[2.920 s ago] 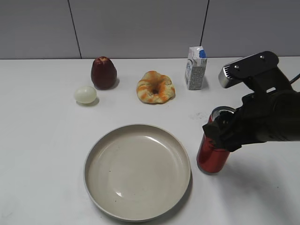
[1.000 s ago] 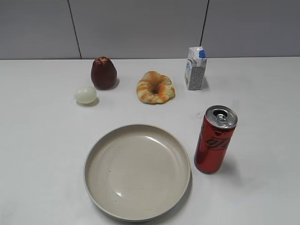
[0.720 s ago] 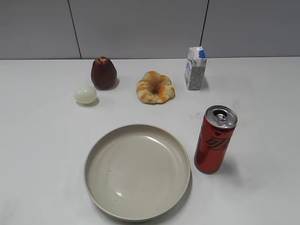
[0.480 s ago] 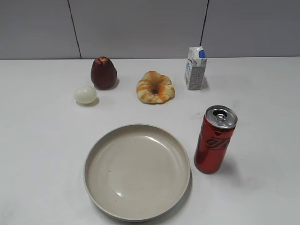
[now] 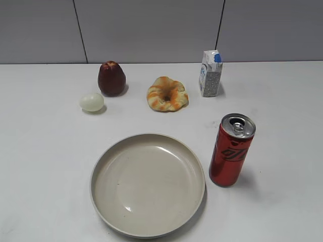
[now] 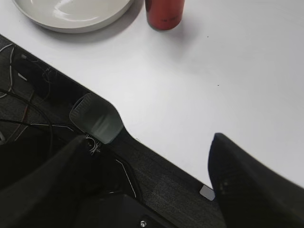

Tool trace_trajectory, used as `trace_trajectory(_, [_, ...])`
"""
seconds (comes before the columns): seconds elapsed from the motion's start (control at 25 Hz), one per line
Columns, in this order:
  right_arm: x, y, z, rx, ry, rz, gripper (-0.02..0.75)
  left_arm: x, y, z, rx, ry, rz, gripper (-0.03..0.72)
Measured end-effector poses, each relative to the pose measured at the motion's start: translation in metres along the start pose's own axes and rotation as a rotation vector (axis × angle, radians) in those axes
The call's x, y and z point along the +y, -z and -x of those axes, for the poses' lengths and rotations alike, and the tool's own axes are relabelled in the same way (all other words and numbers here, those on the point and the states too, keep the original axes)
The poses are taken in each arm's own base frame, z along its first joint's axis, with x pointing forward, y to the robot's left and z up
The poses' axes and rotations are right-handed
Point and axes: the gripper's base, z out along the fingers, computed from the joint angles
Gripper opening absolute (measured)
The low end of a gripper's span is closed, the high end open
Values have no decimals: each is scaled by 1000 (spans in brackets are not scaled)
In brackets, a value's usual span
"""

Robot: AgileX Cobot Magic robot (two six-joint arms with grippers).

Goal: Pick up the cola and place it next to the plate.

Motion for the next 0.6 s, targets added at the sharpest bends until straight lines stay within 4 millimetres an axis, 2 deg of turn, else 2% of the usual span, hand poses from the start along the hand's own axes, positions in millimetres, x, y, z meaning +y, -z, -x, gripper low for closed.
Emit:
trace_trajectory(0.28, [1,5,-1,-85,-17,-1,584,0,0,0,0,0,0,237])
trace_trajectory(0.6, [1,17,-10,-223,-178,-194,584,0,0,0,0,0,0,237])
